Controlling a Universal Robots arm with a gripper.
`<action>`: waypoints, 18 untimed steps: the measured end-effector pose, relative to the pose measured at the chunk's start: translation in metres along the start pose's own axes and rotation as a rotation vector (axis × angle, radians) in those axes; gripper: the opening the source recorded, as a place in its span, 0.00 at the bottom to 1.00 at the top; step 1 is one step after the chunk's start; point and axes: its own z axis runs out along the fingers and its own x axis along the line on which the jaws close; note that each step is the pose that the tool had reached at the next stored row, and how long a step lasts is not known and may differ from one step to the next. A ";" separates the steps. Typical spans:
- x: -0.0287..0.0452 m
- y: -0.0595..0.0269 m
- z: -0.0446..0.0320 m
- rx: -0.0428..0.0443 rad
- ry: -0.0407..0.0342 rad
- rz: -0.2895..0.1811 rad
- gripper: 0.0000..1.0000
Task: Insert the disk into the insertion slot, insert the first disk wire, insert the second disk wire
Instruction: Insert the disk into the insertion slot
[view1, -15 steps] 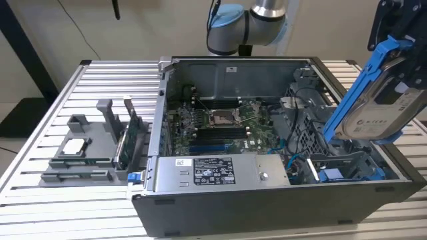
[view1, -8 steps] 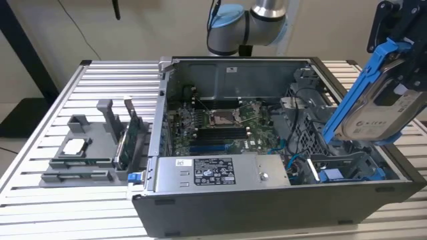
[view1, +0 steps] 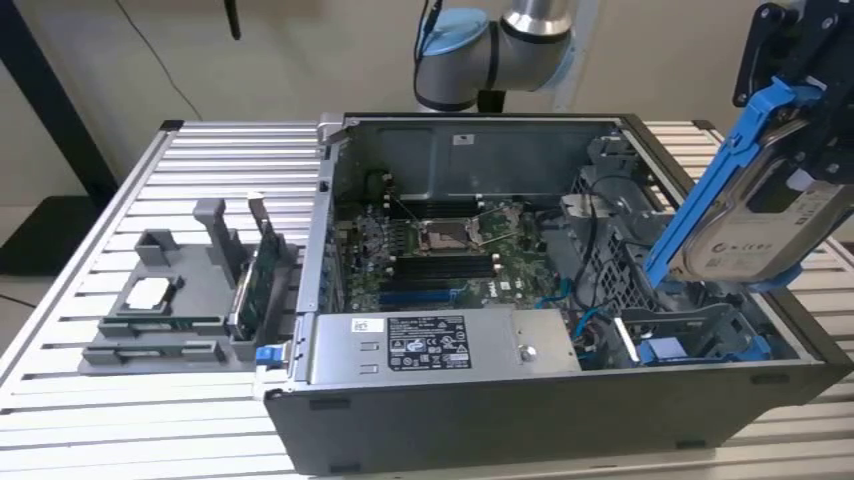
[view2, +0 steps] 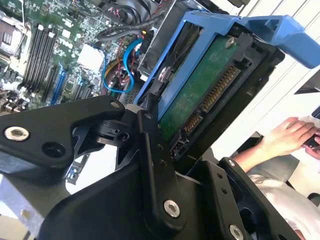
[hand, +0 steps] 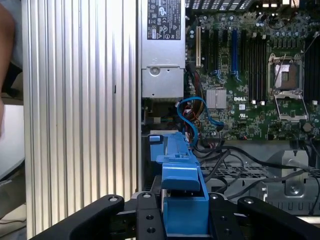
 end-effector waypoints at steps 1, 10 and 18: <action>0.0000 0.0000 0.0003 0.0000 0.0001 0.000 0.33; 0.0000 -0.0004 0.0085 0.0000 0.0001 0.000 0.33; -0.0001 -0.0013 0.0214 0.0000 0.0001 0.000 0.33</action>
